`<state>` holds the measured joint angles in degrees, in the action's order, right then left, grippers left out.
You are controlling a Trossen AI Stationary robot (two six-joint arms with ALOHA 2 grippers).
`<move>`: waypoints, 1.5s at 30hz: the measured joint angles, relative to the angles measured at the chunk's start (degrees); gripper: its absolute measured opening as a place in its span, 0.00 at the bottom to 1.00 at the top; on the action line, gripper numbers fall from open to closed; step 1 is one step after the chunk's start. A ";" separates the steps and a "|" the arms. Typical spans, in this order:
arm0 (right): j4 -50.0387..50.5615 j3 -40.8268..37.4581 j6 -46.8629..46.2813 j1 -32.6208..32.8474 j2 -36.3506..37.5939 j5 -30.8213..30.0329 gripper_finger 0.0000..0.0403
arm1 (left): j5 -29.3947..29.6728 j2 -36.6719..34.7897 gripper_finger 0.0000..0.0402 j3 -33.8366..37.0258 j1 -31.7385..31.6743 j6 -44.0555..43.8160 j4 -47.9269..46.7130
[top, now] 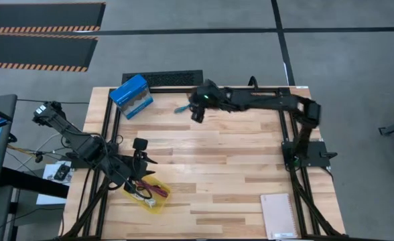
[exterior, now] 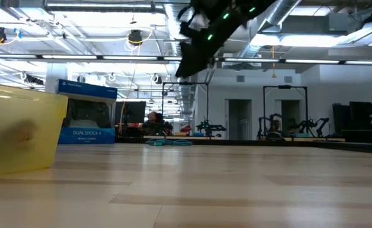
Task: Pick and place USB-C Cables
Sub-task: Put the blue charger cable into the yellow bin
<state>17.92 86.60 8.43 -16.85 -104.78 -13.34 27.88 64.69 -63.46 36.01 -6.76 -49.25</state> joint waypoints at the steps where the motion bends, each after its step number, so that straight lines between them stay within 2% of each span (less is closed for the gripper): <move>1: 1.74 1.99 2.05 -0.95 -1.62 0.26 0.63 | 0.00 -0.03 0.34 -0.02 0.00 -0.31 -0.04; 4: 6.72 8.02 7.32 -3.61 -6.08 2.15 0.63 | -0.54 -0.45 0.34 0.00 0.13 -1.79 -1.05; 8: 11.35 14.29 10.84 -7.61 -11.83 8.91 0.63 | -0.39 -0.74 0.34 0.00 0.31 -2.76 -2.21; 15: 15.65 20.77 17.62 -12.01 -19.90 13.67 0.63 | 1.35 -1.14 0.34 0.00 0.26 -2.33 -2.48; 26: 27.64 26.58 25.43 -16.93 -28.80 15.50 0.63 | 2.96 -1.14 0.34 0.00 -0.68 -0.98 -2.82; 34: 31.55 28.08 25.18 -18.32 -29.34 19.21 0.63 | 3.17 -1.14 0.34 0.00 -4.38 1.39 -2.71; 38: 31.59 28.06 24.93 -17.47 -26.66 21.24 0.63 | 4.10 -1.49 0.34 0.06 -8.35 4.24 -2.45; 41: 33.26 28.08 24.59 -16.35 -23.67 22.62 0.63 | 3.12 -3.88 0.34 3.27 -14.11 7.18 5.27; 45: 38.21 28.06 23.65 -14.68 -17.74 22.52 0.63 | -4.90 -8.30 0.34 14.16 -24.95 11.65 19.83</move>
<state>56.12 114.65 32.08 -31.53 -122.52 9.18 22.98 56.39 -49.30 11.06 4.90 -29.42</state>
